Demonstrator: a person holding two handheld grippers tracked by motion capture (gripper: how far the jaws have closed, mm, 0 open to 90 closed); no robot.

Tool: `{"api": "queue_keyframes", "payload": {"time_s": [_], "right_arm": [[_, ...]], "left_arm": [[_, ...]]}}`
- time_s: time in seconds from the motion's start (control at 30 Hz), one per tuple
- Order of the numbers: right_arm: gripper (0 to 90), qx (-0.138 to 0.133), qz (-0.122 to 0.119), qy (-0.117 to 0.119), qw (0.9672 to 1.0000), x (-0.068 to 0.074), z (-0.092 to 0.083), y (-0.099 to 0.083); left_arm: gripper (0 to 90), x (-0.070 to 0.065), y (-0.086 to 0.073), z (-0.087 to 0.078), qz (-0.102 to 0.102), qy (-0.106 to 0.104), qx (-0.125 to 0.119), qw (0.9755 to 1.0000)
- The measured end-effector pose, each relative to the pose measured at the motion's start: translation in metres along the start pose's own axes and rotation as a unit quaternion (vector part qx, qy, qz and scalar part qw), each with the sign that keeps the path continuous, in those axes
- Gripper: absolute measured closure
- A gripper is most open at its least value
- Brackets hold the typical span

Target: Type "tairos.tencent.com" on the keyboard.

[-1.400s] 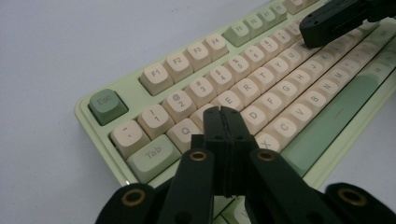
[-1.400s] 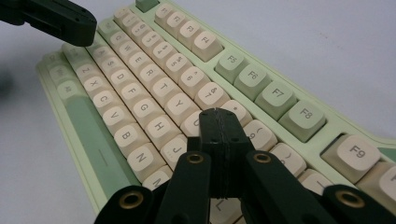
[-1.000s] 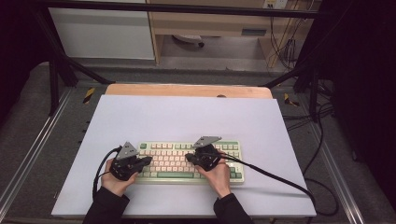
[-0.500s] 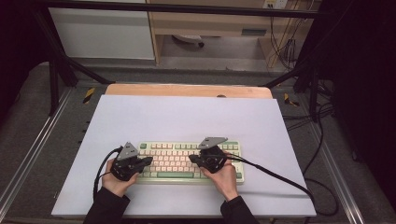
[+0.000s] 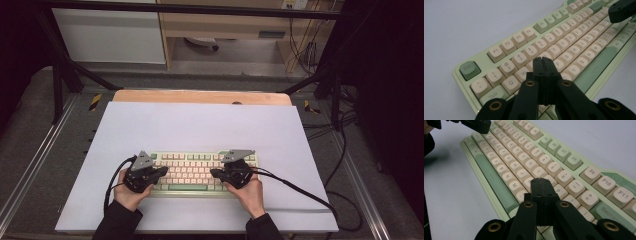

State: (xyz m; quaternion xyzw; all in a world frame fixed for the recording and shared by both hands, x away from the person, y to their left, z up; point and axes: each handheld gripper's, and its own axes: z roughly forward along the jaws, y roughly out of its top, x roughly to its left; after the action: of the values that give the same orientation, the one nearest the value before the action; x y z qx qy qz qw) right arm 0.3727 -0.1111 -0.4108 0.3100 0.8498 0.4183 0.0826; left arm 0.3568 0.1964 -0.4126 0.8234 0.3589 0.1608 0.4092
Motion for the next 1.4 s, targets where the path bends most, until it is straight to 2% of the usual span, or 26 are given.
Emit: {"api": "queue_keyframes", "payload": {"time_s": [0.4, 0.7, 1.23, 1.4], "right_arm": [[90.0, -0.002, 0.007, -0.003, 1.0, -0.004, -0.014, -0.013], [90.0, -0.001, 0.007, -0.001, 1.0, -0.004, -0.016, -0.018], [90.0, -0.004, 0.006, 0.001, 1.0, -0.002, -0.018, -0.019], [90.0, -0.002, 0.005, 0.002, 1.0, -0.001, -0.017, -0.02]], "left_arm": [[89.9, -0.01, 0.015, 0.022, 0.009, 0.001, 0.01, 0.9999], [89.9, -0.011, 0.014, 0.038, 0.008, 0.004, 0.02, 0.9998], [89.9, -0.009, 0.011, 0.043, 0.009, 0.002, 0.025, 0.9996], [89.9, -0.009, 0.011, 0.039, 0.009, -0.002, 0.016, 0.9998]]}}
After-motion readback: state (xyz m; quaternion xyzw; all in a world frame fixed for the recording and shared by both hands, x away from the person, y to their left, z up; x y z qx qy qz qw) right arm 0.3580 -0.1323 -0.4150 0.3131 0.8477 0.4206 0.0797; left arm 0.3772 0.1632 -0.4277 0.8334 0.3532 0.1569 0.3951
